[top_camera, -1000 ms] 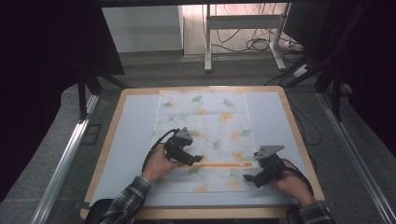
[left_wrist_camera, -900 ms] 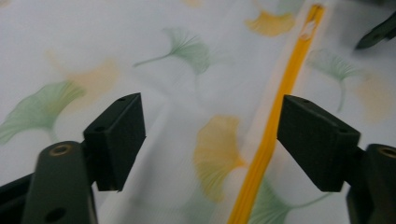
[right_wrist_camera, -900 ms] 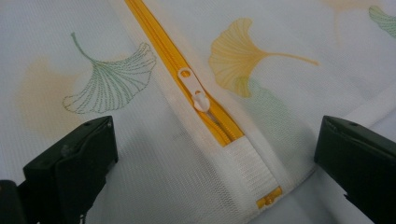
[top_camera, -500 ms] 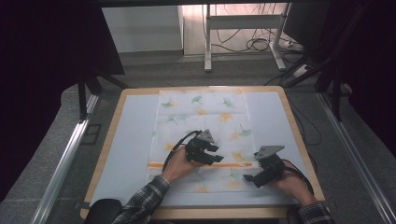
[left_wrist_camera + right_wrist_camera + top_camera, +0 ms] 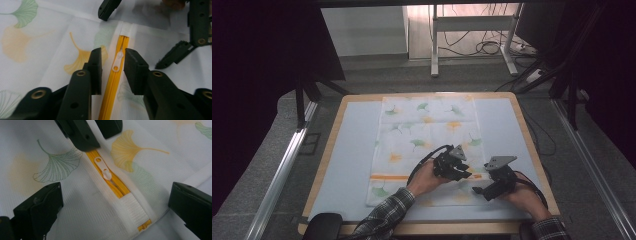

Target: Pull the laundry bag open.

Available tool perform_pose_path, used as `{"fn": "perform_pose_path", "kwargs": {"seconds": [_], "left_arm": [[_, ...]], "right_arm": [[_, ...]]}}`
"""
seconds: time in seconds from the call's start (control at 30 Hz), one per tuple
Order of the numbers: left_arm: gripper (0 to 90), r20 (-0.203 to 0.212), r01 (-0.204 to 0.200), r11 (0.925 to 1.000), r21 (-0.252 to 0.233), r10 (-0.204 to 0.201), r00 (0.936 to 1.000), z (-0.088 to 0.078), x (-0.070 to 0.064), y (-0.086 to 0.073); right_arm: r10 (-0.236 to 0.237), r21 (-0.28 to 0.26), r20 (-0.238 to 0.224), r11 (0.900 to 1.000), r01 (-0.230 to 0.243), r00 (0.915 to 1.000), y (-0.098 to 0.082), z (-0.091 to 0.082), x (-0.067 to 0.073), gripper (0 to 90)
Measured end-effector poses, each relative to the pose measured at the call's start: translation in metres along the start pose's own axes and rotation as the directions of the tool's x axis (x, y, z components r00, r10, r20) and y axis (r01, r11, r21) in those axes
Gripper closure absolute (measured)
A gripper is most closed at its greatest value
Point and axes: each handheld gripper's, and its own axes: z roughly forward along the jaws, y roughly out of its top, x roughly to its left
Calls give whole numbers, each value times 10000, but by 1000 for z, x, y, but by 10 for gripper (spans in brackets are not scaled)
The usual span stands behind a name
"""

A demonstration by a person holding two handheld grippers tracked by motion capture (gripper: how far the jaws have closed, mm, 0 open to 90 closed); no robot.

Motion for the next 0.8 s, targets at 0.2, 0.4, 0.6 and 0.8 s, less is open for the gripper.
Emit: {"fn": "perform_pose_path", "kwargs": {"seconds": [0.2,0.4,0.6,0.8], "left_arm": [[735,99,-208,9995,235,206,9997,15,-2,3],[778,115,-357,9990,262,354,9993,17,-3,1],[834,168,-728,9963,465,720,9973,17,-7,3],[825,163,-498,9972,560,489,9987,19,-4,6]], "right_arm": [[26,-37,35,10000,-26,10000,0,0,0,0],[75,-33,43,10000,-75,10000,0,0,0,0],[117,-27,81,9999,-117,9999,-1,0,0,0],[310,-38,94,9995,-310,9995,-1,0,0,0]]}}
